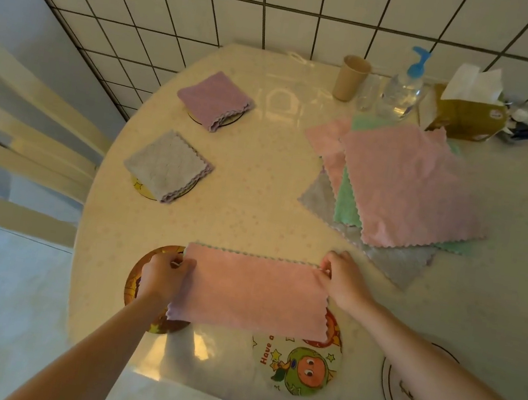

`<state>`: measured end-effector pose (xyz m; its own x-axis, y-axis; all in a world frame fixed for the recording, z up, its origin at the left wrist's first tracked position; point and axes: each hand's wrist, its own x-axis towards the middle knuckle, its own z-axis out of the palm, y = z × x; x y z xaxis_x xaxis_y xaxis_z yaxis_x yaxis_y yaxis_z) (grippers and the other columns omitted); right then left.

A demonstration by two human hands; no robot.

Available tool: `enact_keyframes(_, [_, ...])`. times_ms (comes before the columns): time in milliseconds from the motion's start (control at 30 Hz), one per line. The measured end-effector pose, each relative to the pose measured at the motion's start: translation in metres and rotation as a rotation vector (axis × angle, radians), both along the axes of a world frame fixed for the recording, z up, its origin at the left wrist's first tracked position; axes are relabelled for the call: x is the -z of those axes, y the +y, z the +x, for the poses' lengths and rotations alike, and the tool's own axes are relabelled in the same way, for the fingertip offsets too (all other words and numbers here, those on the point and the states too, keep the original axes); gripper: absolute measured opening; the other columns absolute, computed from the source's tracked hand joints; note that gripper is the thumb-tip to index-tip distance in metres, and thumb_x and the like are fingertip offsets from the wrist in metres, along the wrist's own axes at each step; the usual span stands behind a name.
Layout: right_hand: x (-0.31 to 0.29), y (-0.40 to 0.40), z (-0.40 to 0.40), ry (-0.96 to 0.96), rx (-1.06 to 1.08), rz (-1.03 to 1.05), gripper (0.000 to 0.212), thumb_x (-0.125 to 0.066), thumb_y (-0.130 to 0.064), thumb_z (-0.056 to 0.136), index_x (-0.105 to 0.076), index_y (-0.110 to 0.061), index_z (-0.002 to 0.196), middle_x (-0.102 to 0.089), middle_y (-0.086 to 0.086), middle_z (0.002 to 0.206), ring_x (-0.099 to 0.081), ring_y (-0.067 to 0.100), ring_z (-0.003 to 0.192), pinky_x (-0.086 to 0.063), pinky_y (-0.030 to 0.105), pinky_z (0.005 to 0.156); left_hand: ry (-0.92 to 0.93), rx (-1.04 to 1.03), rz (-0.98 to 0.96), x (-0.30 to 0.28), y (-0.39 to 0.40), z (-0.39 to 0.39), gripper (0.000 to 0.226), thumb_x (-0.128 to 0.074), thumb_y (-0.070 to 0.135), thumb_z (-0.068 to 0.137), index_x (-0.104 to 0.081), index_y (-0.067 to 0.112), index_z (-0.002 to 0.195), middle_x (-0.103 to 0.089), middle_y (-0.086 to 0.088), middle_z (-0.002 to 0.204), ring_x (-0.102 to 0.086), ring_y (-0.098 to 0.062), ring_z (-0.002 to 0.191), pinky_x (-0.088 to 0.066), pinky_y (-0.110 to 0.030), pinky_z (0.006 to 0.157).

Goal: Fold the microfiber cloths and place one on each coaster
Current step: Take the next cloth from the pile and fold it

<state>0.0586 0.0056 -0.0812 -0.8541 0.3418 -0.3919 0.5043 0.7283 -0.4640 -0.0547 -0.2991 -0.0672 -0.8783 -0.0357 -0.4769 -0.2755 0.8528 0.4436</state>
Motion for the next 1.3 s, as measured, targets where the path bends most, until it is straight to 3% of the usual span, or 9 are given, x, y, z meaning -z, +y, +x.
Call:
enact_keyframes(267, [-0.006,0.002,0.0,0.01,0.051,-0.011,0.012,-0.056,-0.026,0.092,-0.05,-0.016,0.087,-0.054,-0.005,0.069,-0.052,0.012,0.06,-0.042,0.028,0.052,0.033,-0.046,0.025,0.002,0.001,0.005,0.023,-0.059,0.034,0.091,-0.068,0.014,0.091,-0.065,-0.007,0.081,-0.055,-0.022,0.069,-0.037,-0.029,0.058])
enact_keyframes(433, [-0.008,-0.006,0.001,0.118,0.051,0.154,0.014,-0.053,-0.015,0.092,-0.049,-0.011,0.105,-0.05,-0.002,0.095,-0.054,0.016,0.073,-0.043,0.026,0.056,0.12,-0.115,0.057,-0.001,0.004,0.015,0.019,-0.056,0.024,0.091,-0.064,0.015,0.105,-0.065,-0.009,0.102,-0.056,-0.026,0.085,-0.043,-0.033,0.073])
enact_keyframes(600, [-0.017,-0.04,0.036,0.314,-0.241,0.257,0.023,-0.052,-0.013,0.09,-0.054,-0.011,0.113,-0.05,0.004,0.116,-0.052,0.018,0.099,-0.051,0.029,0.077,0.655,0.65,-0.046,0.007,-0.004,0.063,0.035,-0.062,0.015,0.082,-0.057,0.014,0.117,-0.057,-0.008,0.116,-0.052,-0.032,0.103,-0.049,-0.045,0.08])
enact_keyframes(733, [-0.007,-0.076,0.084,0.284,-0.563,0.26,0.051,-0.066,-0.004,0.077,-0.054,-0.014,0.125,-0.052,0.002,0.132,-0.049,0.021,0.123,-0.046,0.038,0.1,0.558,1.105,-0.058,0.025,-0.006,0.111,0.049,-0.036,0.043,0.099,-0.039,0.022,0.143,-0.032,0.003,0.153,-0.026,-0.022,0.143,-0.023,-0.039,0.112])
enact_keyframes(800, [-0.006,-0.086,0.1,0.22,-0.626,0.338,0.069,-0.068,0.0,0.069,-0.048,-0.015,0.133,-0.044,0.0,0.143,-0.039,0.022,0.134,-0.032,0.042,0.109,0.52,1.115,-0.191,0.034,-0.015,0.121,0.056,-0.03,0.05,0.098,-0.033,0.021,0.147,-0.028,0.001,0.155,-0.023,-0.025,0.143,-0.018,-0.041,0.11])
enact_keyframes(900, [-0.007,-0.087,0.119,0.137,-0.658,0.322,0.077,-0.041,0.009,0.084,-0.011,-0.015,0.151,-0.001,-0.004,0.158,0.006,0.017,0.145,0.006,0.037,0.114,0.464,1.069,-0.301,0.042,-0.035,0.124,0.061,-0.026,0.053,0.096,-0.031,0.021,0.147,-0.032,-0.001,0.153,-0.026,-0.027,0.142,-0.018,-0.046,0.107])
enact_keyframes(967, [-0.006,-0.081,0.128,0.094,-0.656,0.343,0.079,-0.036,0.01,0.086,0.0,-0.017,0.151,0.01,-0.004,0.157,0.017,0.014,0.142,0.013,0.035,0.112,0.444,1.053,-0.345,0.044,-0.049,0.122,0.062,-0.025,0.053,0.094,-0.031,0.022,0.147,-0.031,0.0,0.154,-0.023,-0.023,0.143,-0.018,-0.047,0.107])
enact_keyframes(1167, [-0.011,-0.065,0.136,0.108,-0.678,0.363,0.086,-0.062,0.01,0.076,-0.023,-0.015,0.148,-0.022,0.003,0.155,-0.019,0.022,0.143,-0.02,0.039,0.115,0.406,0.908,-0.362,0.041,-0.081,0.123,0.064,-0.026,0.055,0.094,-0.027,0.023,0.149,-0.02,0.002,0.157,-0.02,-0.022,0.144,-0.011,-0.042,0.112])
enact_keyframes(1300, [-0.011,-0.06,0.122,0.077,-0.75,0.443,0.087,-0.085,-0.001,0.049,-0.05,-0.012,0.128,-0.052,0.005,0.133,-0.051,0.024,0.121,-0.048,0.039,0.094,0.397,0.815,-0.417,0.037,-0.076,0.128,0.064,-0.029,0.052,0.092,-0.042,0.015,0.142,-0.038,-0.004,0.149,-0.035,-0.029,0.138,-0.016,-0.043,0.108])
